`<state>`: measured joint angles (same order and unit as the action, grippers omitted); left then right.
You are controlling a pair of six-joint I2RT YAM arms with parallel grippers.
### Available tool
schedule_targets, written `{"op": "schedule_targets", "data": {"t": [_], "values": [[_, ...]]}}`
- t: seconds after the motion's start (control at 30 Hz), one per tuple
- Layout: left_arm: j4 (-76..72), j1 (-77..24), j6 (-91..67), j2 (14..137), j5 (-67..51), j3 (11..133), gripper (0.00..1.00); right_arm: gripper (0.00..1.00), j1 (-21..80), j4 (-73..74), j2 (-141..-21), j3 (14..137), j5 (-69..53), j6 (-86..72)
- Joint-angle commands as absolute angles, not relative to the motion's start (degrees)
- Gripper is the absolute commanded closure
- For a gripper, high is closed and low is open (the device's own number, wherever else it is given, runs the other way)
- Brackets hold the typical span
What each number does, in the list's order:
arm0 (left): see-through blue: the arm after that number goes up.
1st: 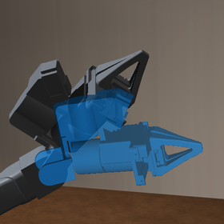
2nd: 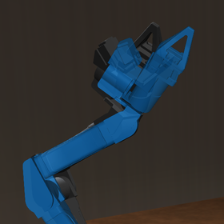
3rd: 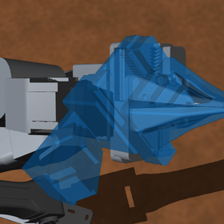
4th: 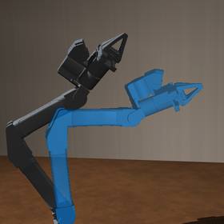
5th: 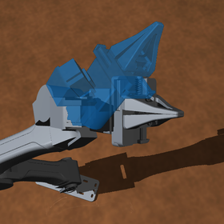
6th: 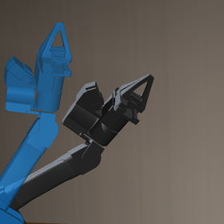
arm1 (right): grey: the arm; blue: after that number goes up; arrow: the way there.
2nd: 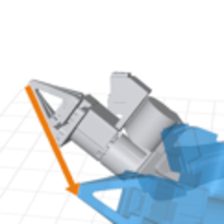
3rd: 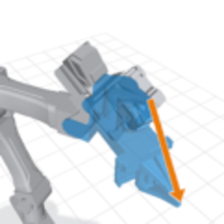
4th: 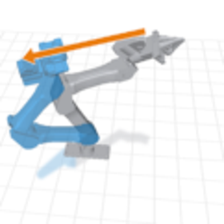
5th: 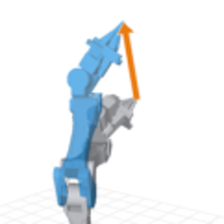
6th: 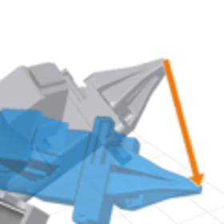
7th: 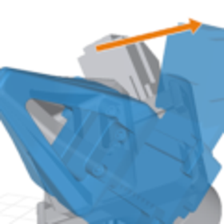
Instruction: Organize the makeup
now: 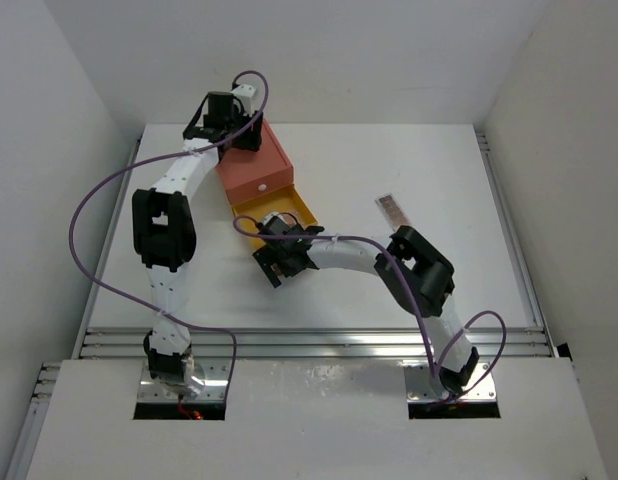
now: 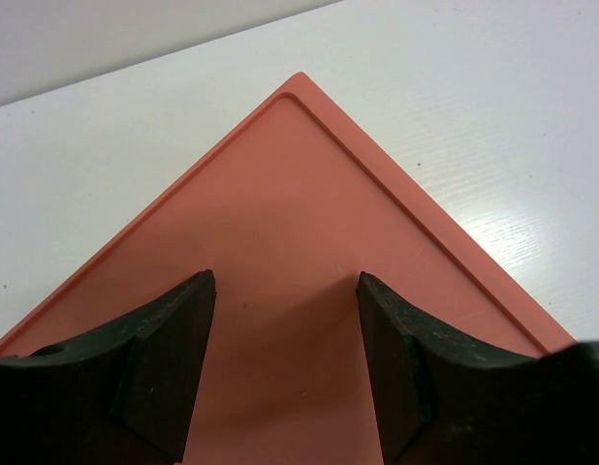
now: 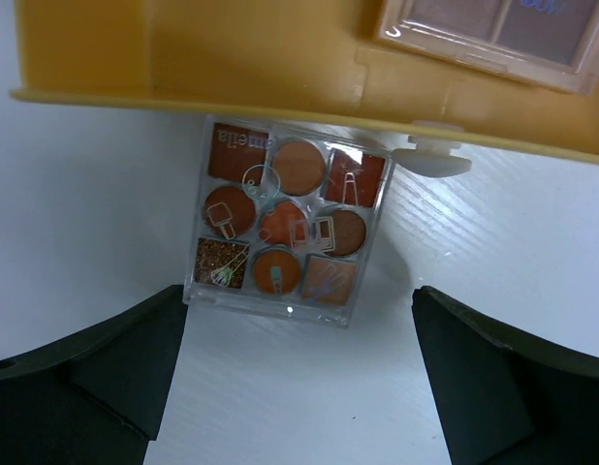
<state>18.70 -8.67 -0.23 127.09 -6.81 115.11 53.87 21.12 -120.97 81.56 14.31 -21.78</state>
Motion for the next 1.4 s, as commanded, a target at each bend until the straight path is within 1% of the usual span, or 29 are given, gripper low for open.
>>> {"op": "schedule_targets", "data": {"t": [0.0,0.13,0.2,0.23,0.3,0.33,0.43,0.47,0.5,0.57,0.6,0.67,0.7,0.8,0.83,0.9,0.93,0.97,1.07,1.23,1.37], "values": [[29.3,-9.2,-0.4,131.7,-7.4,112.0,0.34,0.03,54.1,18.4,-122.0,82.9,17.4,-22.6],[29.3,-9.2,-0.4,131.7,-6.9,112.0,0.34,0.09,54.1,16.7,-123.1,82.4,15.6,-21.9],[29.3,-9.2,-0.4,131.7,-6.9,112.0,0.34,0.14,52.7,16.9,-123.2,82.4,15.0,-21.7],[29.3,-9.2,0.2,131.7,-6.3,112.0,0.34,0.17,54.0,16.7,-123.0,82.0,14.9,-22.1],[29.3,-9.2,0.2,131.7,-6.3,112.0,0.34,0.18,53.9,15.2,-122.6,80.6,13.8,-22.0],[29.3,-9.2,0.2,131.7,-6.3,112.0,0.34,0.21,53.9,14.7,-122.5,80.3,12.6,-22.1],[29.3,-9.2,0.2,131.7,-6.3,112.0,0.34,0.34,53.4,13.4,-123.0,79.6,9.0,-22.4],[29.3,-9.2,0.2,131.7,-6.3,112.0,0.34,0.4,53.1,13.6,-123.0,79.7,8.5,-22.4],[29.3,-9.2,0.2,131.7,-6.3,111.5,0.34,0.5,53.2,13.9,-123.0,79.6,8.4,-22.8],[29.3,-9.2,0.2,131.7,-6.3,111.4,0.34,0.58,53.1,14.4,-121.8,78.4,8.5,-22.6],[29.3,-9.2,0.2,131.1,-6.3,111.4,0.34,0.63,53.0,14.4,-121.4,78.0,8.9,-22.0],[29.3,-9.2,0.2,131.1,-5.8,111.4,0.34,0.67,53.1,14.2,-119.1,76.0,8.4,-20.9],[29.3,-9.2,0.2,131.1,-5.8,111.4,0.34,0.71,53.1,14.2,-118.4,75.6,8.3,-20.5],[29.3,-9.2,0.7,131.1,-5.8,111.4,0.34,0.74,53.6,15.1,-115.2,73.2,4.3,-16.7],[29.3,-9.2,0.7,131.1,-5.8,111.4,0.34,0.74,53.8,15.0,-113.7,72.4,1.3,-14.0],[29.3,-9.2,0.7,131.1,-5.3,111.4,0.34,0.75,54.2,15.0,-111.2,71.5,0.3,-12.0],[29.3,-9.2,0.7,131.1,-5.3,111.4,0.34,0.77,54.2,14.7,-108.6,71.1,-2.3,-10.4],[29.3,-9.2,0.7,131.1,-5.3,111.4,0.34,0.78,54.0,14.6,-107.7,71.1,-2.6,-10.5],[29.3,-9.2,0.7,131.7,-5.3,111.4,0.34,0.78,54.1,13.9,-104.5,73.0,-4.6,-9.5],[29.3,-9.2,0.7,131.7,-5.3,111.4,0.34,0.79,52.7,11.7,-103.6,78.6,-4.7,-11.9],[29.3,-9.2,0.7,131.7,-4.7,111.4,0.34,0.8,50.9,7.5,-106.4,82.4,-0.2,-14.7]]}}
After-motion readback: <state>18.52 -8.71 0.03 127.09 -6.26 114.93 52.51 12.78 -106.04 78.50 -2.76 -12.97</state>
